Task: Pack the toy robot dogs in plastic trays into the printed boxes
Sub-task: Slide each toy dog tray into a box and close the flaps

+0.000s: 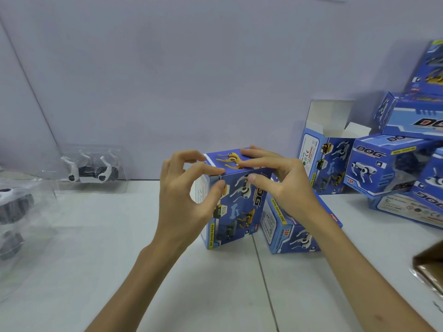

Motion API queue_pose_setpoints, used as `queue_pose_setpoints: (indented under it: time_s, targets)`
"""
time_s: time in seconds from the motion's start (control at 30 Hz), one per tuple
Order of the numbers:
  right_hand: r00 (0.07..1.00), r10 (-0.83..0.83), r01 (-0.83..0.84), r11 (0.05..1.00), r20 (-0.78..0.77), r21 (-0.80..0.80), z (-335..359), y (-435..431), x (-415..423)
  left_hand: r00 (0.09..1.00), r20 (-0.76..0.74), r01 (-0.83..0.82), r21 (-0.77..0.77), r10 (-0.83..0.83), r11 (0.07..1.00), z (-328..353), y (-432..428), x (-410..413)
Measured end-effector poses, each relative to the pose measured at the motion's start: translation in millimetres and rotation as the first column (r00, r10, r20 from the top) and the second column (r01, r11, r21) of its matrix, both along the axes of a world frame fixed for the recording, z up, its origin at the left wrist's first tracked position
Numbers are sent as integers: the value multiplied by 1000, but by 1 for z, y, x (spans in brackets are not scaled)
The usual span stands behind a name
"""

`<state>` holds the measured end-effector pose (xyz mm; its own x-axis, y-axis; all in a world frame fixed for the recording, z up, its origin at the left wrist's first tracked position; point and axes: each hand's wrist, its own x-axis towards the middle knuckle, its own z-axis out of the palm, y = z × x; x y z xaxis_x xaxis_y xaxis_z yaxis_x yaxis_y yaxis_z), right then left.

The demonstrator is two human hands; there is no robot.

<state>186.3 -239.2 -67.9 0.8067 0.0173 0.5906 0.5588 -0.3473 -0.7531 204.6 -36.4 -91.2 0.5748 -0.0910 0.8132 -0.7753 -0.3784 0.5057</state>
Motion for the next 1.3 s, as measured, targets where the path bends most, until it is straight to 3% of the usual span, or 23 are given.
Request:
queue_pose_setpoints:
  time_s: [0.13,0.5,0.77,0.83,0.93,1.0,1.07,1.13,1.23,1.3]
  targets:
    - [1000,-26,26,999,-2,26,-1,-5,3,992,-104,63,-24,-65,998,-3,3,3]
    - [991,-114,111,993,74,44,-12,-2,8,997,-34,61,-61,-63,996,-1,2,9]
    - [1000,2,2,984,-24,181,-8,-6,8,999,-19,38,-103,-40,994,-1,-5,9]
    - [1000,13,-8,982,-28,186,-6,-8,6,979,-172,94,-90,-108,992,-4,-4,14]
    - [999,28,-21,986,-40,163,-4,-9,3,798,-545,228,-125,-259,966,-10,-5,17]
    - [999,18,-12,988,-40,153,-2,-10,3,745,-596,258,-156,-299,953,-16,-6,20]
    - [997,-29,41,985,-67,170,1,-12,4,781,-557,230,-166,-284,959,-17,-5,21]
    - [974,-67,114,971,-216,212,6,-15,4,851,-475,190,-121,-225,974,-10,-3,19]
    - [855,117,73,937,-505,340,11,-23,0,926,-325,200,-11,-193,980,3,-2,10]
    - [819,198,-16,946,-539,324,16,-25,-6,949,-269,171,6,-163,985,11,-5,2]
